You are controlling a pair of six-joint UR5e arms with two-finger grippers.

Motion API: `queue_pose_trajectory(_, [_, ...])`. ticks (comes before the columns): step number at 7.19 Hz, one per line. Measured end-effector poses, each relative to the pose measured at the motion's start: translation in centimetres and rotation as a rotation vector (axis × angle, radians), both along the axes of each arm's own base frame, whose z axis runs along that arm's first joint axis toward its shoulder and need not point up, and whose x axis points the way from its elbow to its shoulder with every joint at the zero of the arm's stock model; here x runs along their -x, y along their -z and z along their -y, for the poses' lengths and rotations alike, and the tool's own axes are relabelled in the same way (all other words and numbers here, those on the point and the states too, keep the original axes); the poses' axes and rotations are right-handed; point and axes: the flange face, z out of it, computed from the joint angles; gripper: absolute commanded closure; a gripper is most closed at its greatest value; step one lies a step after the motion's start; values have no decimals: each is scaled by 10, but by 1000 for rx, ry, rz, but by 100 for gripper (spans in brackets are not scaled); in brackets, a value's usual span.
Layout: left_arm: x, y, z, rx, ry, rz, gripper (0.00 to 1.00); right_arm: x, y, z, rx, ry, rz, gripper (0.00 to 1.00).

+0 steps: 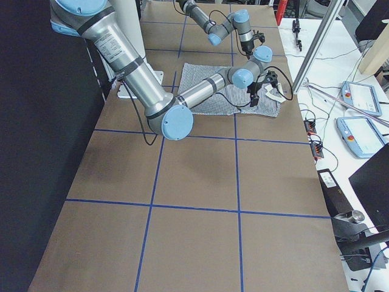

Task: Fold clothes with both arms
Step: 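Fold the sleeve in with the left gripper while the right gripper moves to the hem, then move the left gripper to its hem corner while the right gripper lowers to its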

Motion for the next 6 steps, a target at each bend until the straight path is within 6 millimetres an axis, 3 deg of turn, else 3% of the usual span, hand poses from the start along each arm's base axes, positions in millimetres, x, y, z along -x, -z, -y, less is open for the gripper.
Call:
queue_pose_trajectory(2, [57, -5, -49, -55, -62, 75, 0, 25, -5, -87, 33, -93, -8, 0])
queue_pose_trajectory(3, [79, -18, -70, -80, -86, 102, 0, 31, -12, -134, 66, -116, 0, 0])
queue_pose_trajectory(4, [95, -33, -85, -92, -101, 120, 0, 34, -16, -187, 117, -142, 15, 0])
queue_pose_trajectory(6, [105, -46, -93, -98, -108, 135, 0, 55, -14, -294, 182, -200, 25, 0])
